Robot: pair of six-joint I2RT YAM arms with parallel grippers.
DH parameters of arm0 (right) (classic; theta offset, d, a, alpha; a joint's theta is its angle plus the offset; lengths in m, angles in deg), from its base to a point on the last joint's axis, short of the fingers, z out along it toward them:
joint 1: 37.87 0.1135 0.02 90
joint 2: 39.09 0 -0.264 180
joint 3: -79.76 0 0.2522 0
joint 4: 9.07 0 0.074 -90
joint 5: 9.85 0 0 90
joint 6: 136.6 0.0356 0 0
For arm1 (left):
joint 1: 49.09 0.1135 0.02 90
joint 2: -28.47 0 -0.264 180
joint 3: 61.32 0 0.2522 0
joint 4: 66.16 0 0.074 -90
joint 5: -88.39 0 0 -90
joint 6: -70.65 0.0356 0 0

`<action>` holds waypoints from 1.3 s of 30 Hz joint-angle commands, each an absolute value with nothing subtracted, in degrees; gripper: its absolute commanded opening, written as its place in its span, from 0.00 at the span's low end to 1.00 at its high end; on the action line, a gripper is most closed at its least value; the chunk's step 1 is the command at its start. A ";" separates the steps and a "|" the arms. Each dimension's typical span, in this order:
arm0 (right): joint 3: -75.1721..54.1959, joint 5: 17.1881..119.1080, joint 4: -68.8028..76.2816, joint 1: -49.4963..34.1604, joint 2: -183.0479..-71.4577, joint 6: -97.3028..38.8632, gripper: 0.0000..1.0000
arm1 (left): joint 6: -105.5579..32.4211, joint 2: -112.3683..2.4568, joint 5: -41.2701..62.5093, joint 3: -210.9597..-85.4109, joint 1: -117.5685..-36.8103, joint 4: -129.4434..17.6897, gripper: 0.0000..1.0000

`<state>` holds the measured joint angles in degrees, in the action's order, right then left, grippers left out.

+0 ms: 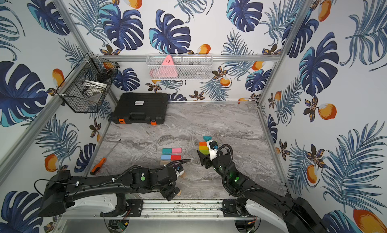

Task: Assemble a piece of candy with building blocks
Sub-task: Pick up the building block from the center of the board.

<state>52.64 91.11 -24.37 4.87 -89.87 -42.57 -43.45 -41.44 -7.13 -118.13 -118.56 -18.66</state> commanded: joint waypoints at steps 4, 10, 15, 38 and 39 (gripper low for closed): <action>52.47 92.90 -25.79 4.94 -89.53 -41.97 0.73 | -48.26 -41.73 -8.25 -119.77 -119.75 -12.45 0.92; 52.64 93.08 -26.40 4.93 -90.15 -41.90 0.74 | -51.28 -48.57 -11.86 -123.00 -122.07 -6.90 0.90; 52.47 92.88 -26.84 4.89 -91.45 -42.26 0.74 | -51.16 -51.10 -12.86 -122.42 -122.22 -7.73 0.89; 52.60 93.20 -27.74 4.94 -93.47 -42.47 0.76 | -49.58 -57.92 -13.30 -122.02 -122.08 -16.77 0.91; 52.56 93.17 -27.80 4.94 -93.62 -42.32 0.76 | -49.58 -58.08 -13.78 -122.33 -121.91 -16.72 0.91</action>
<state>52.81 93.10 -25.13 4.87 -93.33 -42.75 -49.57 -57.83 -11.22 -121.32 -122.19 -16.36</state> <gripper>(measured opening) 0.763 0.908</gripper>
